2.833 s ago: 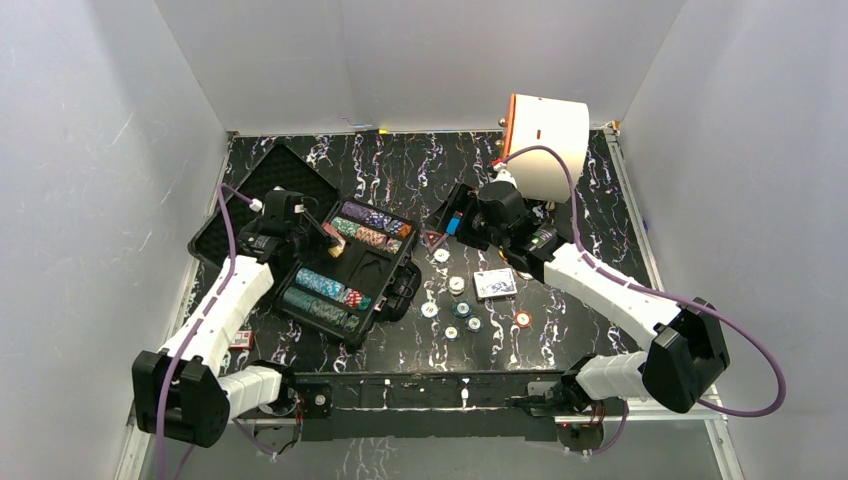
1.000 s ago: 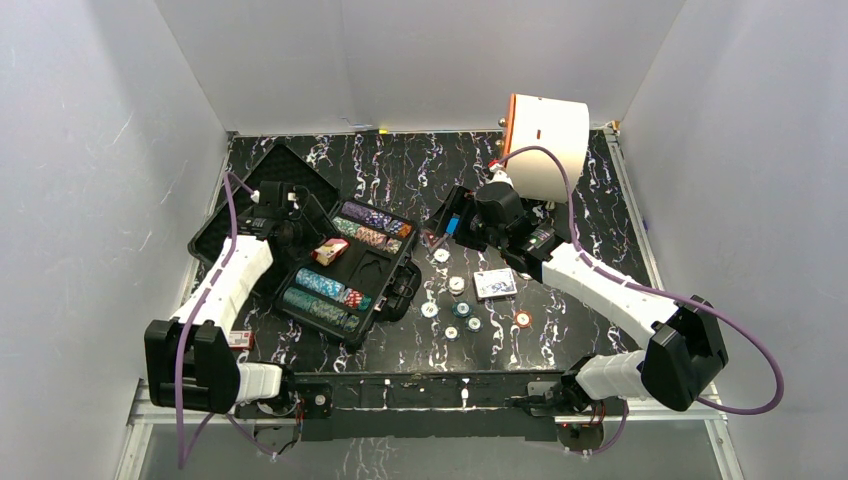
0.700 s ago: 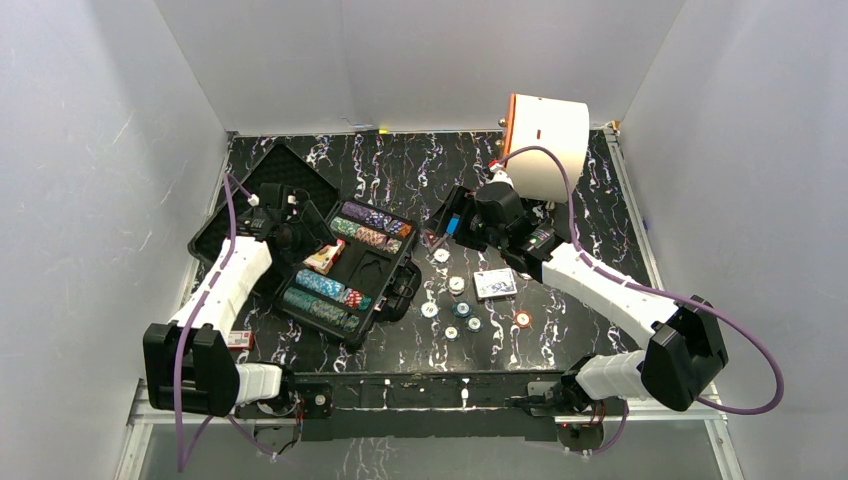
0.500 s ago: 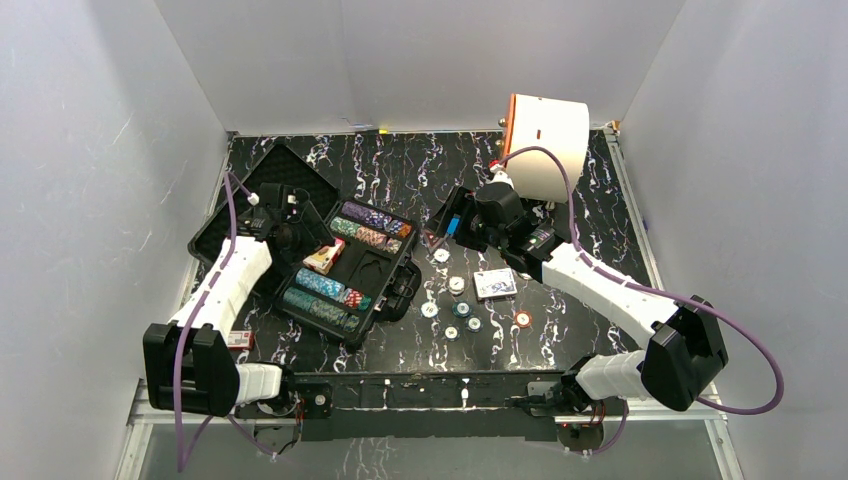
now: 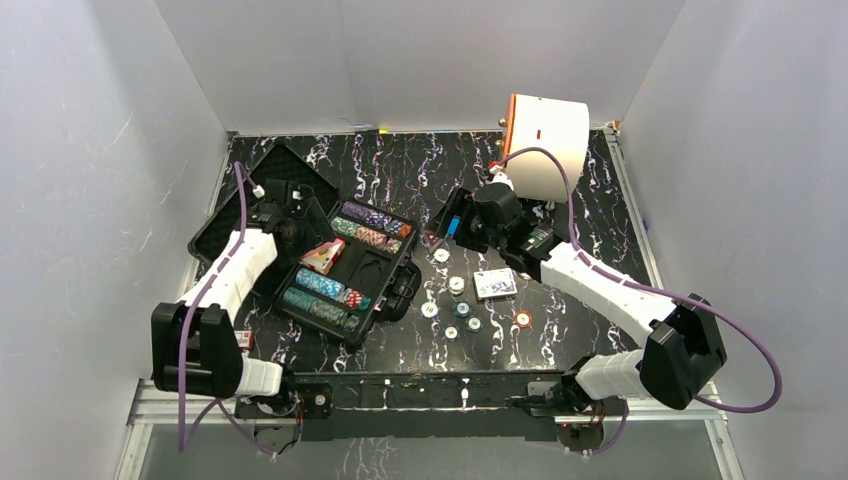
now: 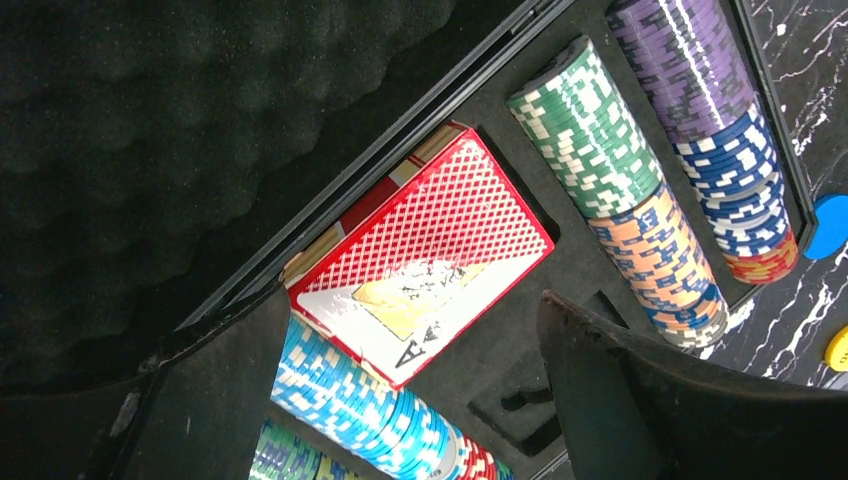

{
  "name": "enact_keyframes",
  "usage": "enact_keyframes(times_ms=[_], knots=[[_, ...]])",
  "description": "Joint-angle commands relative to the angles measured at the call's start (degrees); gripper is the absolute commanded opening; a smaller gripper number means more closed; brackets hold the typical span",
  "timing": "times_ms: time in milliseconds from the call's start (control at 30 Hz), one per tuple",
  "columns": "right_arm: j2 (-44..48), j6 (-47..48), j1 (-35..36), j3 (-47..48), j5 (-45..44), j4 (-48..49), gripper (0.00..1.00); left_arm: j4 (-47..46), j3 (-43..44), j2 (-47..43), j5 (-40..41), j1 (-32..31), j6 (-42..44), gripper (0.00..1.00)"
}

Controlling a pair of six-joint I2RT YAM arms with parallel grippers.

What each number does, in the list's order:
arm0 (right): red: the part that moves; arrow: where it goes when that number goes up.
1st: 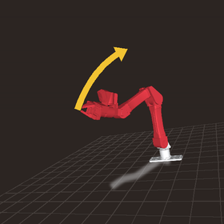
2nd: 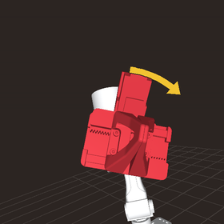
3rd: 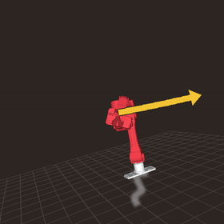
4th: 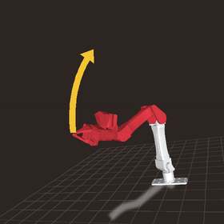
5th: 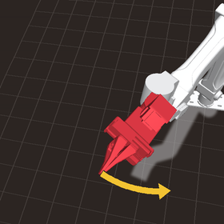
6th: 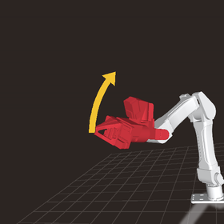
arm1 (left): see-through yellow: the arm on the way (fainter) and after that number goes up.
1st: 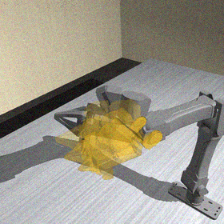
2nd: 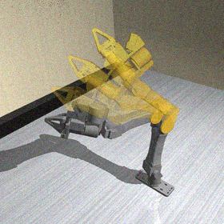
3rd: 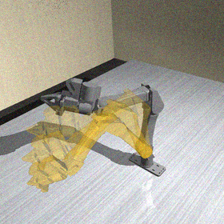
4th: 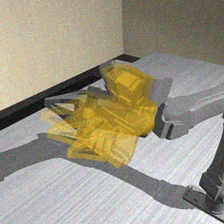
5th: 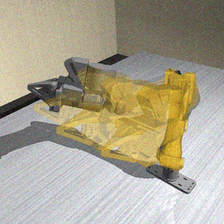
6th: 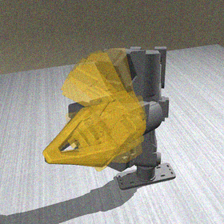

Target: Pack up texas hold em set

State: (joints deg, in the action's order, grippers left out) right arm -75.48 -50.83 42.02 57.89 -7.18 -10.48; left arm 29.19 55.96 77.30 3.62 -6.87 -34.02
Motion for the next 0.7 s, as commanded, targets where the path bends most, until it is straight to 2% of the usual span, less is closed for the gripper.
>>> enact_keyframes(times_ms=[0, 167, 367, 533, 667], knots=[[-0.37, 0.50, 0.26, 1.78, -0.82, 0.30, 0.83, -2.91, -0.51, 1.58, 0.74, 0.06, 1.02, 0.91], [-0.13, 0.58, 0.25, 1.63, -1.08, -0.24, 0.83, -1.86, 0.46, 4.11, 4.47, 0.11, 1.17, 0.92], [-0.02, 0.42, 0.24, 1.44, -1.08, -0.42, 0.83, -5.00, 0.56, 4.89, -1.16, 0.11, 5.61, 0.92], [-0.17, 0.08, 0.25, 1.36, -1.00, -0.59, 0.83, -5.38, 2.03, 6.88, -2.37, 0.11, 8.83, 0.91], [-0.28, -0.07, 0.29, 1.26, -1.06, -0.85, 0.83, -6.14, 2.16, 7.11, -7.06, 0.11, 9.76, 0.84]])
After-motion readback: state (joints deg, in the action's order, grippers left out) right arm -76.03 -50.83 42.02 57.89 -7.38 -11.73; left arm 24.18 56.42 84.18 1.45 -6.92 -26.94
